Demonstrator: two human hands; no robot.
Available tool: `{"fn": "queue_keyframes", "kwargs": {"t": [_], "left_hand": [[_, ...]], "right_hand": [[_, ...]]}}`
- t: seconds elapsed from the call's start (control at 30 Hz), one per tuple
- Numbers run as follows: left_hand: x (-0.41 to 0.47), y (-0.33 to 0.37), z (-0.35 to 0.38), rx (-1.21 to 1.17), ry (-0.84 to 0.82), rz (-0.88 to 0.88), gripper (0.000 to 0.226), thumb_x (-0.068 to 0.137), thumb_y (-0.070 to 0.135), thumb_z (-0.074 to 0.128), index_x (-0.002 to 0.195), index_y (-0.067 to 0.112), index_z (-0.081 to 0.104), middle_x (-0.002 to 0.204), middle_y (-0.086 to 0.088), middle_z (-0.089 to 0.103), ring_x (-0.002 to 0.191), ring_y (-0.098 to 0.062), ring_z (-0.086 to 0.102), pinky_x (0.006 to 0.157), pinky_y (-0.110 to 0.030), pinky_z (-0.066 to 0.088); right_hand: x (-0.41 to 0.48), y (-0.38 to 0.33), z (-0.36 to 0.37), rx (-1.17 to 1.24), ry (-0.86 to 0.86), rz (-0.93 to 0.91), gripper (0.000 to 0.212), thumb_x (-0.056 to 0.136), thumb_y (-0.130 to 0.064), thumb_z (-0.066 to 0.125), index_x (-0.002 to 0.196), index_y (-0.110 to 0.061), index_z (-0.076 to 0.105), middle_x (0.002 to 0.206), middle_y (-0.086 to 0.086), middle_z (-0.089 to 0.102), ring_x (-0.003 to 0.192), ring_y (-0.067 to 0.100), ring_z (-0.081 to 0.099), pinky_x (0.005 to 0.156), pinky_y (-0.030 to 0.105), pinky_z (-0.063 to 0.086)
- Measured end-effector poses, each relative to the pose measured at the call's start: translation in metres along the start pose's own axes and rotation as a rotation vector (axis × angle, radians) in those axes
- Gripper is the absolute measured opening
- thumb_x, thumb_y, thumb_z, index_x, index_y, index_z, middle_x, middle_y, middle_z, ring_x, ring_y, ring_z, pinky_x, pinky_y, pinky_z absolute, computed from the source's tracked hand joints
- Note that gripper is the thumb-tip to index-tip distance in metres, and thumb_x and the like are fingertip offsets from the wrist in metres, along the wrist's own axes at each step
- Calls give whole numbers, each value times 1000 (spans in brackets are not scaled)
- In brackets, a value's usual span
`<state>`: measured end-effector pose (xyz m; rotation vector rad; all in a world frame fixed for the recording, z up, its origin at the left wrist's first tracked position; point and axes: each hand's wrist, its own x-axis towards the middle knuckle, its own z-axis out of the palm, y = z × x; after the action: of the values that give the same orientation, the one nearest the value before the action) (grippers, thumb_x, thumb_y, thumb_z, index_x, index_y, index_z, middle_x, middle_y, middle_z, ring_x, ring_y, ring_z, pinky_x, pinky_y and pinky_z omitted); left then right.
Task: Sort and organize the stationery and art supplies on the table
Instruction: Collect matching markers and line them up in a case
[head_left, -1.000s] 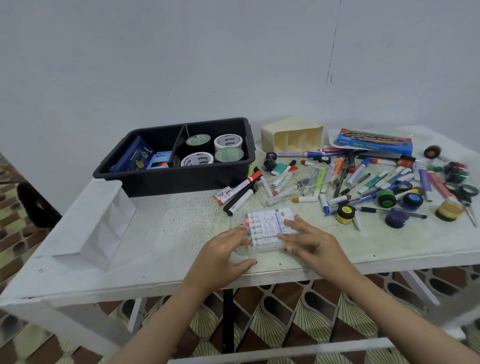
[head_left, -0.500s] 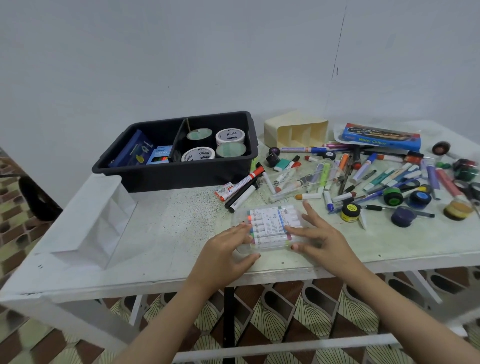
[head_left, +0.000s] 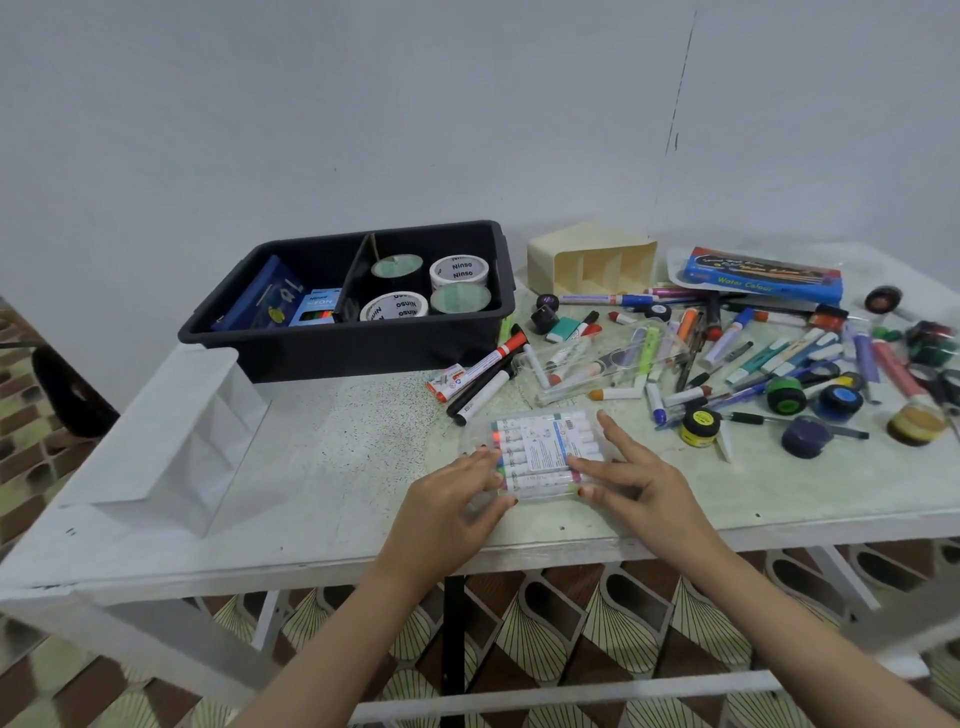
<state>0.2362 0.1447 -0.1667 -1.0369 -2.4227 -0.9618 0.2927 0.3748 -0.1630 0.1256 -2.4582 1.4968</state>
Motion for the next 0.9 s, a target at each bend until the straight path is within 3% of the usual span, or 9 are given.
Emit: {"fn": "queue_keyframes", "kwargs": {"t": [0.17,0.27,0.4,0.53,0.63,0.73,0.9], "left_hand": [[-4,5,9,-45,64,-66,37,83,35,56,94,4,71,114,-5,68,111,-1,53,101,-18,38],[-4,6,9,-9,57,-61,35,84,36,54,95,7,70,113,-4,68,112,0,51,101,-20,37],[-7,7,5,-10,25,-46,30,85,35,58,104,14,69,117,0,66,114,-1,53,103,-15,36],[-12,3,1,-7,-51,19,39,87,36,57,120,16,64,127,2,59,122,-4,50,107,-17,33],[-13,3,0,18,-72,22,47,85,43,58,123,16,62,131,3,55,124,-4,48,108,-18,32],[-15,6,1,45,-65,30,51,85,48,56,124,16,61,131,1,55,124,-7,49,107,-20,33],[-30,15,8,68,7,65,48,88,49,55,123,17,60,132,1,55,127,-7,46,110,-19,30]], "right_hand": [[-1,0,0,-40,4,-18,49,78,-18,74,96,-62,61,143,-29,26,133,-1,34,107,16,33],[-2,-2,0,-59,18,-26,48,78,-16,75,99,-58,63,140,-31,27,128,9,44,101,9,35],[-4,-2,-1,-102,18,-40,44,79,-17,74,103,-52,63,143,-27,29,135,2,33,109,25,31],[-6,-2,-4,-114,-6,-48,42,76,-35,76,104,-61,59,144,-27,30,135,-8,26,105,9,21],[-6,-3,-3,-110,14,-45,31,71,-52,62,102,-52,65,141,-27,36,133,-13,27,102,1,19],[-7,-4,0,-195,49,-134,32,75,-45,58,104,-38,69,131,-28,47,128,-8,38,106,12,29],[-15,-5,-3,-418,-17,-288,34,81,-37,54,108,-21,65,128,-12,58,125,0,42,105,33,38]]}}
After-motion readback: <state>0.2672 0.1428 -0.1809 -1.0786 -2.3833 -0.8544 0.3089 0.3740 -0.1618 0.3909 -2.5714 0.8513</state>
